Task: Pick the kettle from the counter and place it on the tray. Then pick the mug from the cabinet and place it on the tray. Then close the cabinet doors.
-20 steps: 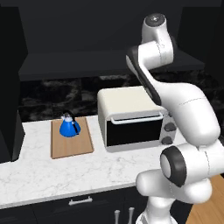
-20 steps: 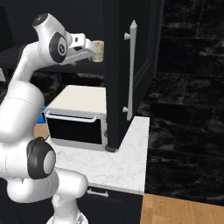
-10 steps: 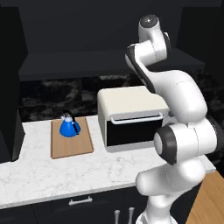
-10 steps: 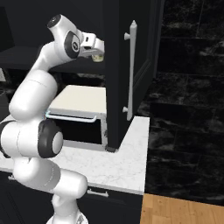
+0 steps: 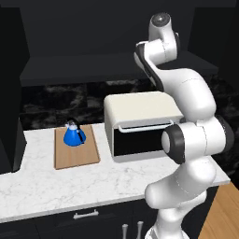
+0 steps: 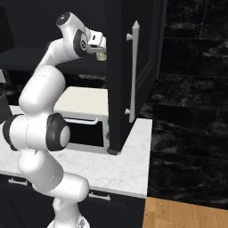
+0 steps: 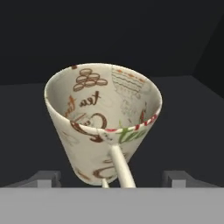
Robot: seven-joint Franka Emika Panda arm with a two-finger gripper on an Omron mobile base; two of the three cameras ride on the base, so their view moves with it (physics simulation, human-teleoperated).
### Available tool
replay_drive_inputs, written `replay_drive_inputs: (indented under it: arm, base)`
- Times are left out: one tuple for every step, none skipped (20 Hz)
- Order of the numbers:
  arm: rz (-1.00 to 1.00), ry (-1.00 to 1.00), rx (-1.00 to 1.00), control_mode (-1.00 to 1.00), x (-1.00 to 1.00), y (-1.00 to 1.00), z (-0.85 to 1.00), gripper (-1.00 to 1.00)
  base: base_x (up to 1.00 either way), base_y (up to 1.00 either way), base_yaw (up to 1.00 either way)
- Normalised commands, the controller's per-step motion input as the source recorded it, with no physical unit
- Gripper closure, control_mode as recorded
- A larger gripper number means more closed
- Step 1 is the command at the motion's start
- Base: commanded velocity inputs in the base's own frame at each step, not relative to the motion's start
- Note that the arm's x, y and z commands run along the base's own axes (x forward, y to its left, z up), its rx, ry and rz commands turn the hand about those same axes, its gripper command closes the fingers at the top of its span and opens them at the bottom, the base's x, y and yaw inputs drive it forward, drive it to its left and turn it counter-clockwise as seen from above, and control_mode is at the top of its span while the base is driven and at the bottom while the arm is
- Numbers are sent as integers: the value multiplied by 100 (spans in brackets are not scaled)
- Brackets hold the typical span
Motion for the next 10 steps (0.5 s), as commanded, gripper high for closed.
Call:
replay_drive_inputs:
  arm:
    - [0, -5, 1, -100, 0, 0, -4, 100]
    - [0, -3, 1, -100, 0, 0, -6, 100]
    - [0, -4, 0, -100, 0, 0, -4, 100]
    - [0, -4, 0, -100, 0, 0, -5, 100]
    - [0, -4, 1, -100, 0, 0, -4, 100]
    - [0, -4, 0, -100, 0, 0, -9, 100]
    - [0, -5, 0, -100, -4, 0, -8, 100]
    - [0, -4, 0, -100, -7, 0, -11, 100]
    - [0, -4, 0, -100, -9, 0, -10, 100]
    - [0, -7, 0, -100, -24, 0, -7, 100]
  base:
    - [0, 0, 0]
    - [0, 0, 0]
    - [0, 0, 0]
    - [0, 0, 0]
    - [0, 0, 0]
    - [0, 0, 0]
    - [0, 0, 0]
    - [0, 0, 0]
    - [0, 0, 0]
    - [0, 0, 0]
